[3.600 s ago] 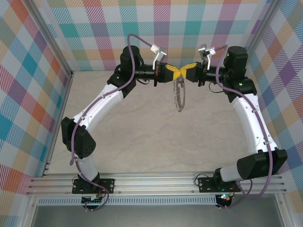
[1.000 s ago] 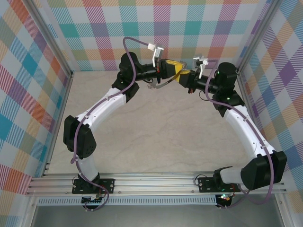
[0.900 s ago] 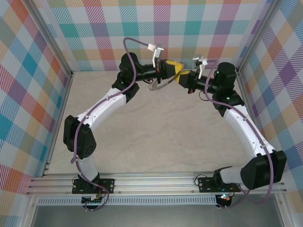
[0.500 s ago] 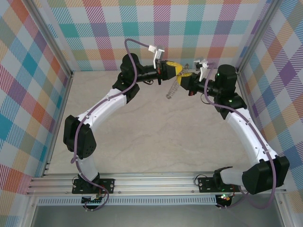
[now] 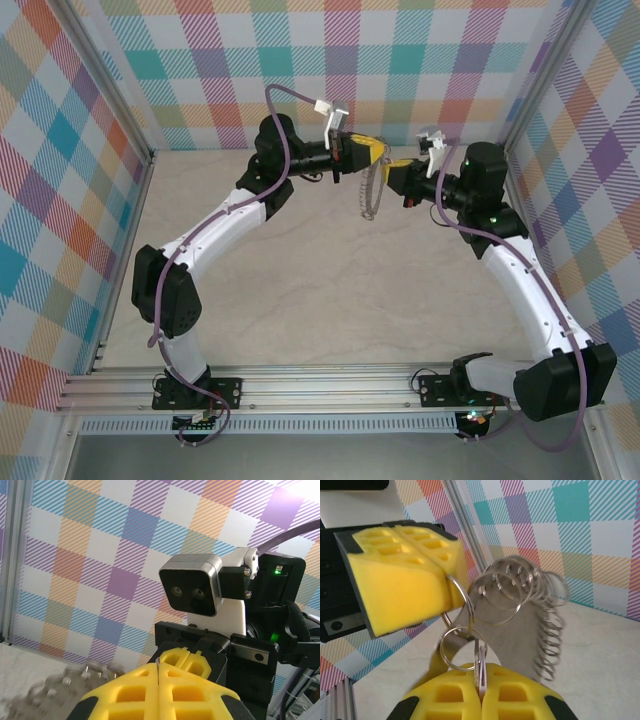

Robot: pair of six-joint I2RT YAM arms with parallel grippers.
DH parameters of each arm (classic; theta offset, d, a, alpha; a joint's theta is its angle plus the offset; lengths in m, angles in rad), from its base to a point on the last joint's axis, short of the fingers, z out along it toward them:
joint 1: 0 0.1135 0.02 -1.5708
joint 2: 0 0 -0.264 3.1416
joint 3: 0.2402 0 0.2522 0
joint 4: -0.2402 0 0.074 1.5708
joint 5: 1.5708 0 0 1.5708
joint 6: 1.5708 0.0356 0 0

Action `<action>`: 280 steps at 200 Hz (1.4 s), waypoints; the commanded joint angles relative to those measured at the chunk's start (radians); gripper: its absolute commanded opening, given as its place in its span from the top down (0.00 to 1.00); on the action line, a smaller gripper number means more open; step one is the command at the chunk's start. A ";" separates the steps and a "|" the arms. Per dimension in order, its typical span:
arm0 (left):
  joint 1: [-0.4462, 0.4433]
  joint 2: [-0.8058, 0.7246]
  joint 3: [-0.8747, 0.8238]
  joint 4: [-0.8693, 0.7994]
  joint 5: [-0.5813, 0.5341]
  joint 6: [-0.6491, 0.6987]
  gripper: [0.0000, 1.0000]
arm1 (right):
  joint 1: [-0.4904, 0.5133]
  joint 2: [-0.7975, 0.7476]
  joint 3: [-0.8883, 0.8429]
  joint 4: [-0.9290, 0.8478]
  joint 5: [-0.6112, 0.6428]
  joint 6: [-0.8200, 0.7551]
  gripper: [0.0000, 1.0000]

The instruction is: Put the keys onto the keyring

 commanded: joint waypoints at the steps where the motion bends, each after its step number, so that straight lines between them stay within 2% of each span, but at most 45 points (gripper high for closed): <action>1: -0.014 -0.048 -0.013 0.006 0.034 0.020 1.00 | -0.007 -0.010 0.013 0.064 -0.045 0.022 1.00; 44: -0.014 -0.046 -0.017 0.024 0.028 0.007 1.00 | -0.006 0.045 0.035 0.113 -0.152 0.085 1.00; 74: -0.014 -0.044 -0.019 0.038 0.022 -0.006 1.00 | -0.006 0.074 0.048 0.076 -0.204 0.077 1.00; 116: -0.014 -0.041 -0.018 0.043 0.019 -0.008 1.00 | -0.006 0.053 0.025 0.049 -0.159 0.045 1.00; 169: -0.014 -0.043 -0.018 0.003 0.014 0.026 1.00 | -0.015 0.037 0.074 -0.074 -0.104 -0.030 1.00; 280: -0.014 -0.046 -0.014 -0.075 0.001 0.094 1.00 | -0.034 0.007 0.139 -0.206 -0.056 -0.117 1.00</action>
